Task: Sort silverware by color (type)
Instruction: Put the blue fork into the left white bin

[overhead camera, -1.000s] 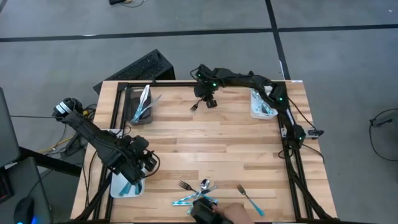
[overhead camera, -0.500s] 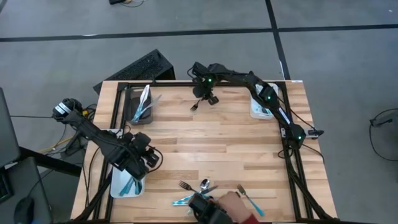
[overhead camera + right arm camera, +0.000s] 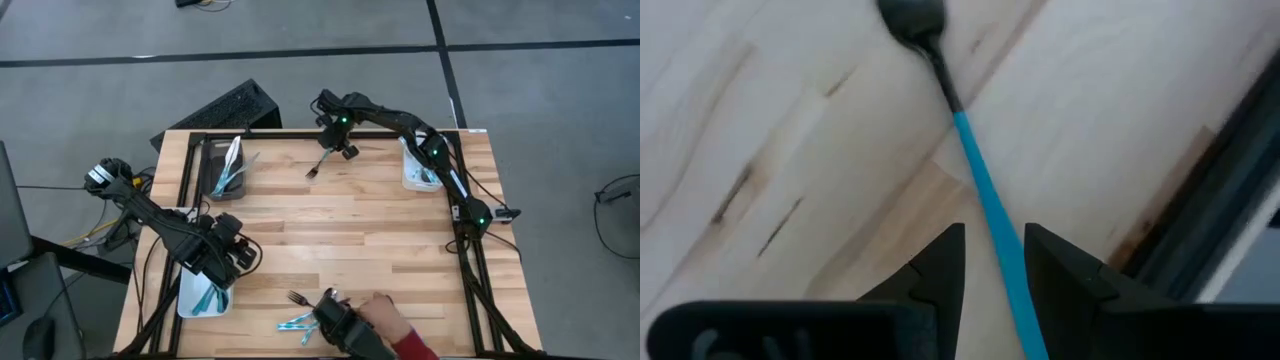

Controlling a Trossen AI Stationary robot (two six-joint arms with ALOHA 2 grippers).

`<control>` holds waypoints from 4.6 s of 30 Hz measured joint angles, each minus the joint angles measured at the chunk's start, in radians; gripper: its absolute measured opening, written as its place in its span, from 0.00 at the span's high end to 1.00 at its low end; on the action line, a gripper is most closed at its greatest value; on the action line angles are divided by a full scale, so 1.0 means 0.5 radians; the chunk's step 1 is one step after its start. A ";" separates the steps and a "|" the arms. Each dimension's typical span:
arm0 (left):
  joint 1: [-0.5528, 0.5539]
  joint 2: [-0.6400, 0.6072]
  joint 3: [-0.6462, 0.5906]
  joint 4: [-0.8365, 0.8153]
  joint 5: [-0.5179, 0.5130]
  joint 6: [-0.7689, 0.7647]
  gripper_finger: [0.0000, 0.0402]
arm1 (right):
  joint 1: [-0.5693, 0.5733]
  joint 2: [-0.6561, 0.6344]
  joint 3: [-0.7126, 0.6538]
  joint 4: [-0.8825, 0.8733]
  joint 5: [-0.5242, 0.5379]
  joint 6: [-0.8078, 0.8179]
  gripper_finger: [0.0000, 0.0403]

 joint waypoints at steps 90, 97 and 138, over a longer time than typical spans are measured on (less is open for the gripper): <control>1.614 0.379 0.000 1.869 0.412 2.657 1.00 | 0.028 -0.203 -0.717 -0.345 0.053 1.848 0.96; 1.219 0.259 -0.001 1.637 0.222 2.565 1.00 | 0.232 -0.760 -1.444 0.104 0.061 2.096 0.96; 0.694 0.216 -0.570 2.430 -0.281 2.186 1.00 | 0.614 -1.541 -2.571 1.600 0.338 2.795 0.59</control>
